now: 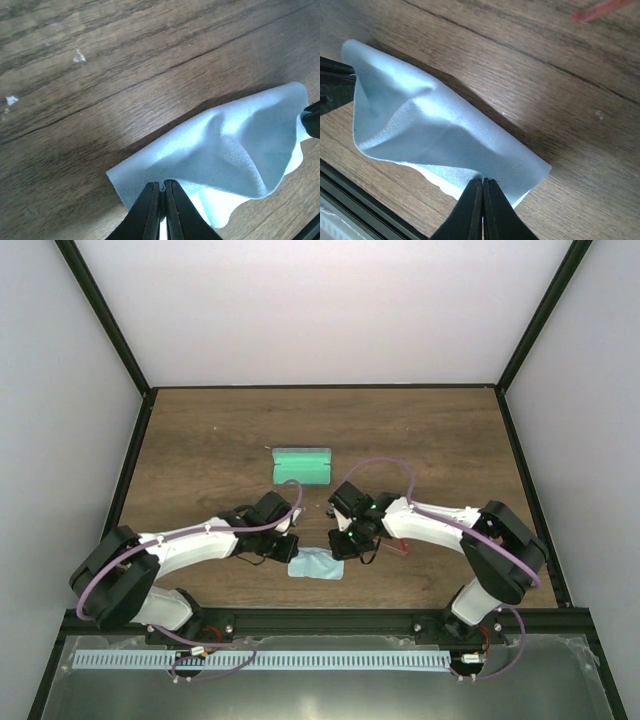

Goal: Organize the sunglasses
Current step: Fold the glasses cleaning cloth at the center of the board.

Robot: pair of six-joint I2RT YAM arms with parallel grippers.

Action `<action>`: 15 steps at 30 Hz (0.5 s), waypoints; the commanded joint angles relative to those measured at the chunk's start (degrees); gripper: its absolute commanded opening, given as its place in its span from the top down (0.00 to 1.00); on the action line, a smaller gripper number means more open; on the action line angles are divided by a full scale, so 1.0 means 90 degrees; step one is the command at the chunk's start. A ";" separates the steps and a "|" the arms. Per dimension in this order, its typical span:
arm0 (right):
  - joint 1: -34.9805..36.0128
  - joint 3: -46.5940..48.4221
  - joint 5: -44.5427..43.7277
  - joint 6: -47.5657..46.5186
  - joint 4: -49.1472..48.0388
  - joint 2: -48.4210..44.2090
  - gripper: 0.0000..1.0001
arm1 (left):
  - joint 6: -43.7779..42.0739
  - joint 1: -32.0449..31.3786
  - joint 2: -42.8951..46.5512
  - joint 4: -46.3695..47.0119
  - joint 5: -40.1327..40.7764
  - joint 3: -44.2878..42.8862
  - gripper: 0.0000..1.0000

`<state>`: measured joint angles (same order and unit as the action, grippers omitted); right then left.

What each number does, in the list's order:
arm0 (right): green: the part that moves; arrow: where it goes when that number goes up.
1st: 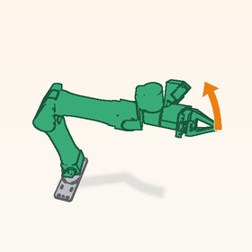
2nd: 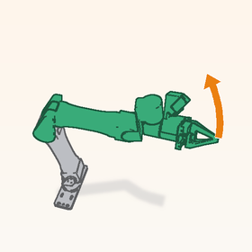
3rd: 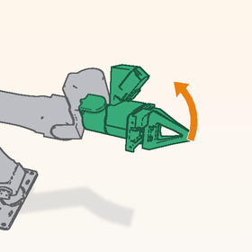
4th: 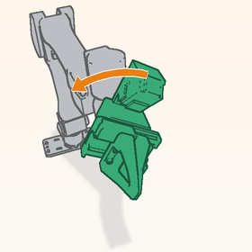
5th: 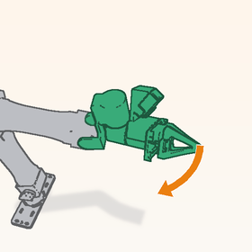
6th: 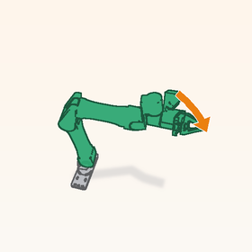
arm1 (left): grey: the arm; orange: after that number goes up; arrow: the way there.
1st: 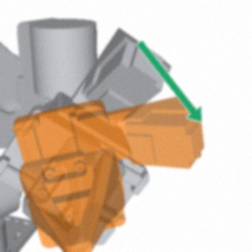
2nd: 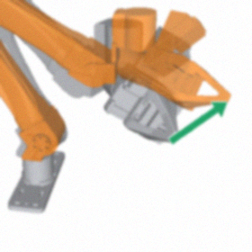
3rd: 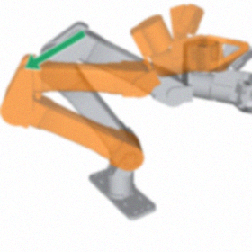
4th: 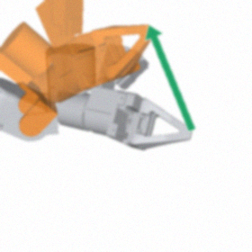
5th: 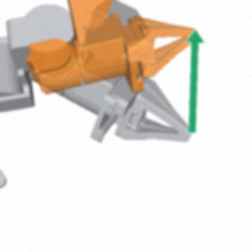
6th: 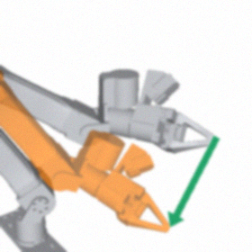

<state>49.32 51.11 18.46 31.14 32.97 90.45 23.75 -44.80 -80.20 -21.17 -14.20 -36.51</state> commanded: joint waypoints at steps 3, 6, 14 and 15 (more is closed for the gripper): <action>0.0067 -0.0109 0.0014 0.0025 0.0079 -0.0176 0.99 | -0.0027 -0.0181 0.0010 0.0016 -0.0164 0.0044 0.96; 0.0067 -0.0147 0.0010 0.0018 0.0078 -0.0204 0.99 | -0.0012 -0.0301 0.0030 0.0018 -0.0213 0.0015 0.96; 0.0083 -0.0201 0.0060 0.0027 0.0062 -0.0273 0.99 | 0.0025 -0.0444 0.0011 -0.0070 -0.0105 0.0018 0.96; 0.0091 -0.0201 0.0057 0.0027 0.0069 -0.0275 0.99 | 0.0027 -0.0449 0.0030 -0.0074 -0.0082 0.0032 0.96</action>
<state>49.34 49.43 18.50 31.14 33.34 89.58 23.79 -48.45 -80.29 -21.63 -15.18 -36.51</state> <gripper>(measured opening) 0.009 0.039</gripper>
